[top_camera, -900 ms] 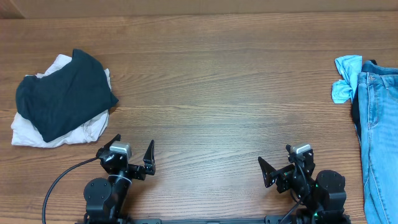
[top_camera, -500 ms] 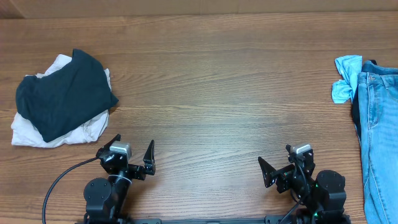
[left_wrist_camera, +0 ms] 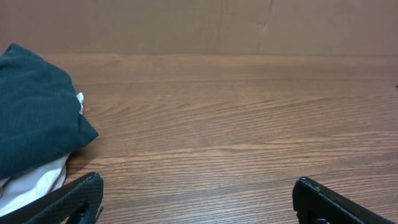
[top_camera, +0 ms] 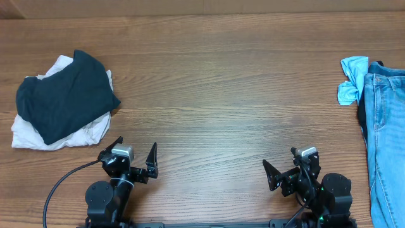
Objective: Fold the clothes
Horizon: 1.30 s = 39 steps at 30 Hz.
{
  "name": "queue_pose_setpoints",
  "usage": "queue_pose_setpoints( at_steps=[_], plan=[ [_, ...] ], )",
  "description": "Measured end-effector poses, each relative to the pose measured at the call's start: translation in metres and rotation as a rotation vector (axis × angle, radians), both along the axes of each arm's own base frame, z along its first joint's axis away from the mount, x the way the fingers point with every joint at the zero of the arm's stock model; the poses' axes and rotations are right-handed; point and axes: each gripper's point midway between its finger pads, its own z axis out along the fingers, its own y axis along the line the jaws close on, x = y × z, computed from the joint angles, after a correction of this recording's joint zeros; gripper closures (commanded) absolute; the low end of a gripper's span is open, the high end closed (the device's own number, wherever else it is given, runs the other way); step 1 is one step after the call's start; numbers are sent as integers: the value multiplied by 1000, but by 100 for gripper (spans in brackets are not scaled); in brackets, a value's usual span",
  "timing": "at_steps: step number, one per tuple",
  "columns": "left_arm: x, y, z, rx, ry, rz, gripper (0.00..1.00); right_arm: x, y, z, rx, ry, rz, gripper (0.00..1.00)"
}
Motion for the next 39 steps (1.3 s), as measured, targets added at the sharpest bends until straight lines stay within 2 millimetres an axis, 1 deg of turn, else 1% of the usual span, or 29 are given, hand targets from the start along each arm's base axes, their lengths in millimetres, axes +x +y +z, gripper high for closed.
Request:
queue_pose_setpoints(
  at_steps=[27,29,31,33,35,39],
  plan=[
    [0,0,0,0,0,0,0,1,-1,1,-2,-4,-6,0],
    [0,0,0,0,0,0,0,4,0,7,1,-37,-3,0],
    [0,0,0,0,0,0,0,6,6,17,21,-82,30,0],
    [0,-1,0,-1,0,-4,0,8,17,36,55,-165,97,0],
    [0,-2,0,-3,1,-10,0,4,29,52,86,-229,174,0],
    [-1,-3,0,-4,-1,-18,0,-3,44,78,146,-321,278,0]
  ],
)
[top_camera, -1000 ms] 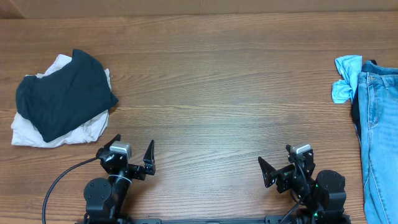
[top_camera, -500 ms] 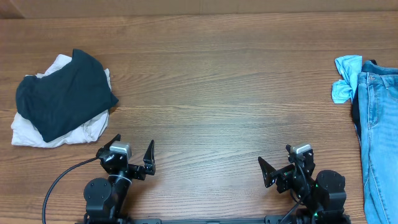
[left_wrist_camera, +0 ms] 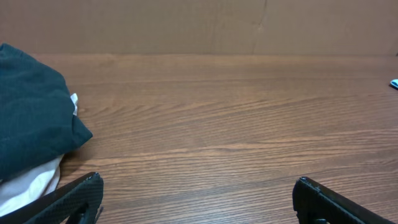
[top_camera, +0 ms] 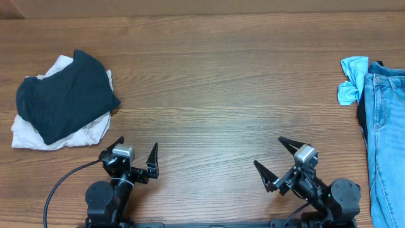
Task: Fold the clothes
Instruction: 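Reach the right gripper to the blue jeans waistband at the right edge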
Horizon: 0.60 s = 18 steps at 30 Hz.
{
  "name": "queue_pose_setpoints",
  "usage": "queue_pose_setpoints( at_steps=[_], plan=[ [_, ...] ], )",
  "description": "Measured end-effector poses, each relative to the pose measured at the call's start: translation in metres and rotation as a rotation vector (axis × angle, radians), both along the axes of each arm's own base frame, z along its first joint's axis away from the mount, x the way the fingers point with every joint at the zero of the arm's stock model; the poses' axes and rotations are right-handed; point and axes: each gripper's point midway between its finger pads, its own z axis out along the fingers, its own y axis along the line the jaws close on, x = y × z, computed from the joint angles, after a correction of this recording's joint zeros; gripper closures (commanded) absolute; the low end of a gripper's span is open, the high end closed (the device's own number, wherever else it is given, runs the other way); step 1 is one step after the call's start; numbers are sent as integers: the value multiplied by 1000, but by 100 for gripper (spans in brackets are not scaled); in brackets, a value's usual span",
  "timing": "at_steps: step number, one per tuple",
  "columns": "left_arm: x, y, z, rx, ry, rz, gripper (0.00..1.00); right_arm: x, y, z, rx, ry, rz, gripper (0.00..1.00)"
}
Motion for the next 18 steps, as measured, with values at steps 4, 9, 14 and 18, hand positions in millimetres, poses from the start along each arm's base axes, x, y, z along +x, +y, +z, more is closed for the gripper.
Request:
queue_pose_setpoints(
  at_steps=[4,9,14,18],
  plan=[
    [-1,0,10,-11,-18,2,0,0,1,20,81,-28,5,0],
    [-9,3,84,-24,-147,21,0,8,-9,4,163,131,-89,0],
    [-9,5,134,-24,-63,35,0,15,-18,-4,209,337,-182,0],
    [17,4,155,-18,117,33,0,26,-23,24,196,462,-245,0]
  ],
)
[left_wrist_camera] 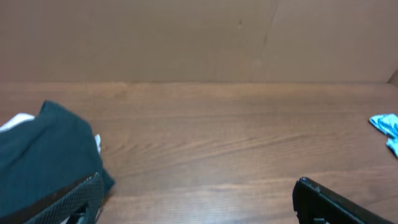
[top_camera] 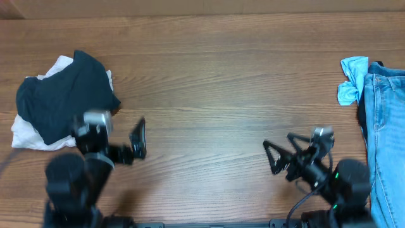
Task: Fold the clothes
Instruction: 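Reach the right gripper to the blue jeans waistband at the right edge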
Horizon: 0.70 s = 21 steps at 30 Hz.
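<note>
A dark teal garment [top_camera: 63,101] lies crumpled on a white one [top_camera: 38,136] at the table's left; in the left wrist view the teal garment [left_wrist_camera: 43,155] fills the lower left. My left gripper [top_camera: 114,142] hangs open just right of that pile, blurred with motion. The left gripper [left_wrist_camera: 196,199] shows its fingers wide apart with only bare wood between them. Blue jeans [top_camera: 383,126] and a light blue cloth [top_camera: 351,79] lie at the right edge. My right gripper [top_camera: 291,158] is open, left of the jeans.
The brown wooden table [top_camera: 215,82] spans the view, with a cardboard-coloured wall [left_wrist_camera: 186,37] behind it. A light blue cloth [left_wrist_camera: 385,124] shows at the far right of the left wrist view.
My left arm has risen and moved up-left, its gripper now close beside the teal and white pile. The right arm has shifted right, its gripper nearer the jeans. Both remain open.
Both arms rested at the table's near edge with grippers open. Then the right gripper turned and spread wider while the left stayed put. Now the left gripper is beside the left pile and the right has moved toward the jeans. No cloth has moved.
</note>
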{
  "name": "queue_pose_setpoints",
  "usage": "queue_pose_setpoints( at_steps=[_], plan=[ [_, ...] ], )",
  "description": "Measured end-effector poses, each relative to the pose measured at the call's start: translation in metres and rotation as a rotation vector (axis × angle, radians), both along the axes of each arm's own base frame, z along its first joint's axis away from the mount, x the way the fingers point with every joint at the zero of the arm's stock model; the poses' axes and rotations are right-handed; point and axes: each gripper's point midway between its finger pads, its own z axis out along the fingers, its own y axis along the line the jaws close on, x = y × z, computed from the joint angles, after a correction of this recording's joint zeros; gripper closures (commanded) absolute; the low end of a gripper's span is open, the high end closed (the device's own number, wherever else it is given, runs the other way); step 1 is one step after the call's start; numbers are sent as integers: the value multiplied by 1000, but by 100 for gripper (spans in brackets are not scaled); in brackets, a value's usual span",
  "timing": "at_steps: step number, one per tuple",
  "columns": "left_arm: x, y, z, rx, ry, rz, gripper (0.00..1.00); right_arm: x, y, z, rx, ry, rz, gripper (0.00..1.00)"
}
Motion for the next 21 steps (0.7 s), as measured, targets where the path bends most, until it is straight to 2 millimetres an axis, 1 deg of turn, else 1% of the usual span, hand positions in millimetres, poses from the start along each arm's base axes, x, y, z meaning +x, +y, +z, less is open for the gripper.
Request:
queue_pose_setpoints(
  at_steps=[1,3,6,7,8,9,10,11,12,14,15,16,18,19,20,21],
  plan=[
    [10,-2,10,-2,25,-7,0,4,-1,10,-14,35,-7,0],
    [25,-7,22,-11,85,-34,0,14,-4,27,-59,96,-15,0],
    [49,-20,51,-39,148,-102,0,33,-7,59,-147,189,2,0],
    [55,-23,57,-49,164,-122,0,43,-7,71,-171,196,10,0],
    [58,-27,60,-58,180,-139,0,50,-6,79,-190,232,21,0],
    [62,-32,63,-71,198,-166,0,56,-6,85,-208,262,31,0],
    [66,-36,64,-84,210,-193,0,62,-7,86,-222,280,33,0],
    [69,-40,64,-95,220,-214,0,65,-8,86,-234,293,34,0],
    [71,-47,57,-118,258,-252,0,75,-11,79,-260,351,27,0],
    [73,-54,43,-145,325,-287,0,83,-20,64,-278,451,-16,0],
    [73,-56,35,-158,361,-300,0,95,-36,52,-280,528,-95,0],
    [73,-61,18,-184,442,-318,0,103,-48,45,-282,566,-151,0],
    [67,-63,-7,-213,570,-321,0,116,-88,23,-255,678,-316,0],
    [65,-64,-16,-222,617,-320,0,121,-107,15,-241,712,-380,0],
    [63,-64,-23,-230,658,-320,0,124,-121,9,-227,736,-428,2],
    [61,-65,-30,-236,697,-321,0,128,-144,2,-198,763,-502,4]
  ],
)
